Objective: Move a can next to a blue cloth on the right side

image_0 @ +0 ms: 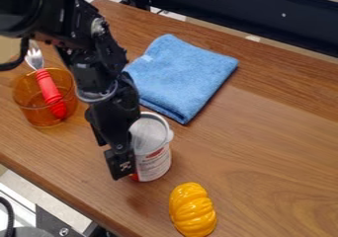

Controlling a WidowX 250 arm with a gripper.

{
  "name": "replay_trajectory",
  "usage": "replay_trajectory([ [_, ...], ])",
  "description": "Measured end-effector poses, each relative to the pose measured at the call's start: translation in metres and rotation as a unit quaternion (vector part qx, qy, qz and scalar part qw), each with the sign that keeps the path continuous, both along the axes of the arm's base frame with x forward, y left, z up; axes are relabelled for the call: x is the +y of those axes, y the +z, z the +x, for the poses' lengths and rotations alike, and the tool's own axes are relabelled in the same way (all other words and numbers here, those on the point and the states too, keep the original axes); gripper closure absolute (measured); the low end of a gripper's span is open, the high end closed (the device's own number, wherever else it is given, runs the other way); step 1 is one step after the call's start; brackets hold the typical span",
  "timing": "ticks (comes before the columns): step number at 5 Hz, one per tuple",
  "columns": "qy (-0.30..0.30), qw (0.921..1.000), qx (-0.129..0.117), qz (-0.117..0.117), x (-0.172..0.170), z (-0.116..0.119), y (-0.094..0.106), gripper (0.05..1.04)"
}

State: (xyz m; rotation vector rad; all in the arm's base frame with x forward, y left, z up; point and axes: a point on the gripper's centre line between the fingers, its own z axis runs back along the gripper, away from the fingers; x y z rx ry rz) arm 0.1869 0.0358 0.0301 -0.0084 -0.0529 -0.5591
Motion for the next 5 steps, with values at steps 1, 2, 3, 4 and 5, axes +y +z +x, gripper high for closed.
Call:
replay_trajectory([
  [1,0.0,0.9999,-0.006,-0.014,-0.007,0.008,0.005,0.084],
  [2,0.012,0.9998,-0.005,-0.017,-0.012,0.019,0.005,0.084],
  [3,0.026,0.9992,-0.01,-0.027,-0.021,0.024,0.008,0.084],
  [4,0.035,0.9987,-0.013,-0.035,-0.034,0.031,0.014,0.084],
  [5,0.048,0.9981,-0.012,-0.038,-0.051,0.041,0.008,0.084],
])
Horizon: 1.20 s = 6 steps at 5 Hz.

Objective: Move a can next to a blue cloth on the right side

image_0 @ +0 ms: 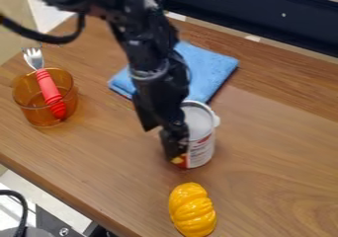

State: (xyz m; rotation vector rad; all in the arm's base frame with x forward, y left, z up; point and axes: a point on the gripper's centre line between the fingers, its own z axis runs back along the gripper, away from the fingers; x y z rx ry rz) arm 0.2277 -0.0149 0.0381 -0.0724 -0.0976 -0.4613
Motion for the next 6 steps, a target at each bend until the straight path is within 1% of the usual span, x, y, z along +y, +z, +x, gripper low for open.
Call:
replay_trajectory([
  [1,0.005,1.0,0.001,-0.001,-0.016,0.014,-0.007,0.084],
  [2,0.013,0.9999,-0.005,-0.003,-0.03,0.028,-0.01,0.084],
  [3,0.029,0.9995,-0.013,-0.006,-0.042,0.045,-0.009,0.084],
  [4,0.033,0.9988,-0.03,-0.018,-0.058,0.062,-0.003,0.084],
  [5,0.038,0.9981,-0.041,-0.025,-0.069,0.073,0.002,0.084],
  [6,0.051,0.9974,-0.042,-0.029,-0.066,0.075,0.002,0.084],
])
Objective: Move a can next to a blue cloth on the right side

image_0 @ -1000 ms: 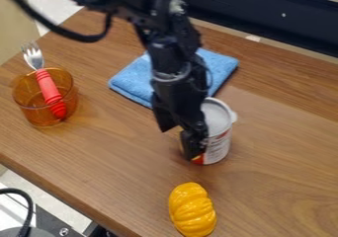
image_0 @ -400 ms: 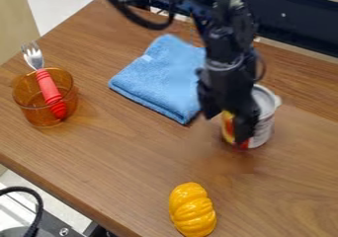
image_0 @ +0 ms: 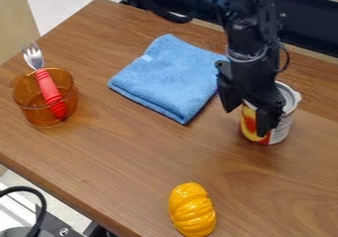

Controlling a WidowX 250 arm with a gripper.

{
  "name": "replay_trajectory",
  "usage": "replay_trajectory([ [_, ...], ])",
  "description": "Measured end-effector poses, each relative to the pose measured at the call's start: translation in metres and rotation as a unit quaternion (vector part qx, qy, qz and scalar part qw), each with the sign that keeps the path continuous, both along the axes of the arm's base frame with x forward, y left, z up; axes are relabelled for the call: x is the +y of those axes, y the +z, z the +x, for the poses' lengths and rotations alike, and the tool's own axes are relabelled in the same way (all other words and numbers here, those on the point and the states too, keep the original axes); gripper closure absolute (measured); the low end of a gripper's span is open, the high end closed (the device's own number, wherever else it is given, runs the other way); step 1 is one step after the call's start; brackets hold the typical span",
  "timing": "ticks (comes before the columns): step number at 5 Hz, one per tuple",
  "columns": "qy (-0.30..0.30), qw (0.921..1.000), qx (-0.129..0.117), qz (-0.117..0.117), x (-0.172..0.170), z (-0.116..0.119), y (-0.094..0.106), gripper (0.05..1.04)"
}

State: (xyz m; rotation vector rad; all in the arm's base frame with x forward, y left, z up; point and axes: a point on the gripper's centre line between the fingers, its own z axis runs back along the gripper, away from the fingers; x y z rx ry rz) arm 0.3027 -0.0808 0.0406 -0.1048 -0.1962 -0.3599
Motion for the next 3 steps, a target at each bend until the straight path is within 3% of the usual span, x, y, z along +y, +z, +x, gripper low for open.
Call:
replay_trajectory([
  [1,0.017,0.9998,-0.003,-0.006,0.013,-0.006,0.01,0.084],
  [2,0.05,0.9986,-0.016,0.003,0.042,-0.024,0.02,0.084],
  [3,0.104,0.9934,-0.048,0.004,0.072,-0.041,0.029,0.084],
])
